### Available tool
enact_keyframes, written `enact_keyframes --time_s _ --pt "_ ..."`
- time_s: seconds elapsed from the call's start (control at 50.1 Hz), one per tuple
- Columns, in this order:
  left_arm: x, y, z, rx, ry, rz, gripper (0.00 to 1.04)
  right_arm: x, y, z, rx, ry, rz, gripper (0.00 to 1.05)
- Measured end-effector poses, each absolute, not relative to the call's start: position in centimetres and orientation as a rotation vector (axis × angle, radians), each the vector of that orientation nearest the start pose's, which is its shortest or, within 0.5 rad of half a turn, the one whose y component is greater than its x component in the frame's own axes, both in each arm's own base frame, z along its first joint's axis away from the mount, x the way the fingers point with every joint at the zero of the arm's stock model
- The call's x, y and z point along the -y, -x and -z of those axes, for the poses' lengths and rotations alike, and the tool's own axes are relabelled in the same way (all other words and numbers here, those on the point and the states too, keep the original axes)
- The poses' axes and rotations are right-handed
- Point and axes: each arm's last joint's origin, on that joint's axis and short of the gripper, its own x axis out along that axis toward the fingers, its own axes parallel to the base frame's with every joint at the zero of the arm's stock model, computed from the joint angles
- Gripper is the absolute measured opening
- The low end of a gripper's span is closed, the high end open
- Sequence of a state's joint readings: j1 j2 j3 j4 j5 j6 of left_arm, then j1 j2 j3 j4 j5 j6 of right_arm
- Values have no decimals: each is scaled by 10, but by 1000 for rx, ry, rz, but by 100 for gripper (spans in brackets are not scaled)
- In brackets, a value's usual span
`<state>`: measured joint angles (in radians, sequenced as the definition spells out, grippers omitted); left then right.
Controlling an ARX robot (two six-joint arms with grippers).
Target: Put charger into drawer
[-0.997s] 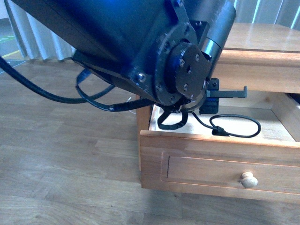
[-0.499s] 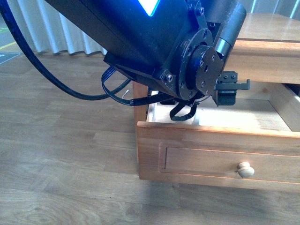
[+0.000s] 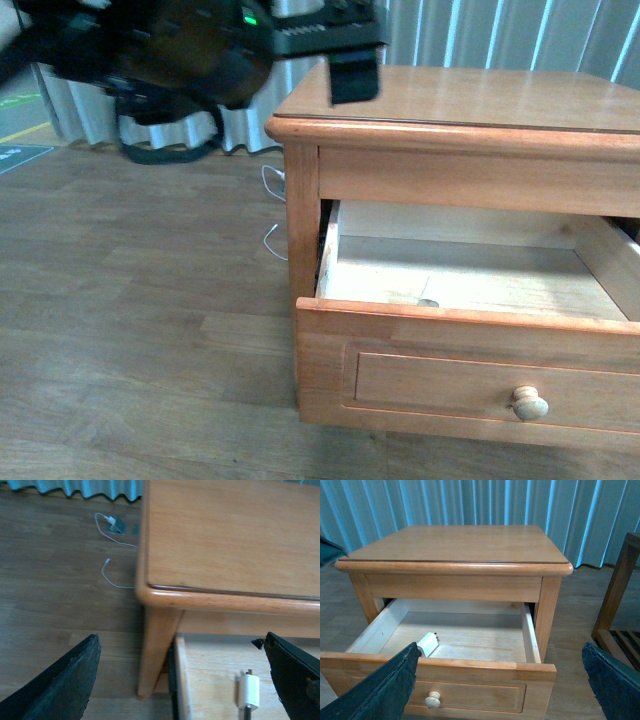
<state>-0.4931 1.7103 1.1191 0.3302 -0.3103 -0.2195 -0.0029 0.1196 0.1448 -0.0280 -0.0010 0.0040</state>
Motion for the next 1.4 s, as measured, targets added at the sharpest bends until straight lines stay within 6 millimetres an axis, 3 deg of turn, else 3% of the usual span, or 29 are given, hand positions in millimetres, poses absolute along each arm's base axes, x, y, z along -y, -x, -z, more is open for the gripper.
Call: enact_keyframes --time_s 0.14,0.339,0.459,0.638,0.898,0.997,1.197,1.257,1.356,1.396 --pt "121 -297 -274 -219 112 103 99 0 -98 -201 -3 -4 2 97" --pt "71 -233 -287 -166 131 39 99 0 -98 -201 -3 -4 2 97" --pt "51 -190 -278 -166 144 -1 99 0 -98 -201 -3 -4 2 97" --pt "35 -132 -243 -189 175 -69 99 0 -98 -201 -3 -4 2 97" --pt "33 -124 -239 -163 194 -63 98 0 -98 -201 -3 -4 2 97" --pt "27 -121 -227 -9 90 15 73 0 -98 -201 -3 -4 2 97" --pt "17 -116 -206 -8 23 7 38 0 -98 -201 -3 -4 2 97" --pt "14 -114 -201 -3 17 8 21 0 -98 -201 -3 -4 2 97" --pt "10 -112 -196 1 14 26 5 0 -98 -201 -3 -4 2 97" --pt "6 -112 -194 0 10 33 4 0 -98 -201 -3 -4 2 97"
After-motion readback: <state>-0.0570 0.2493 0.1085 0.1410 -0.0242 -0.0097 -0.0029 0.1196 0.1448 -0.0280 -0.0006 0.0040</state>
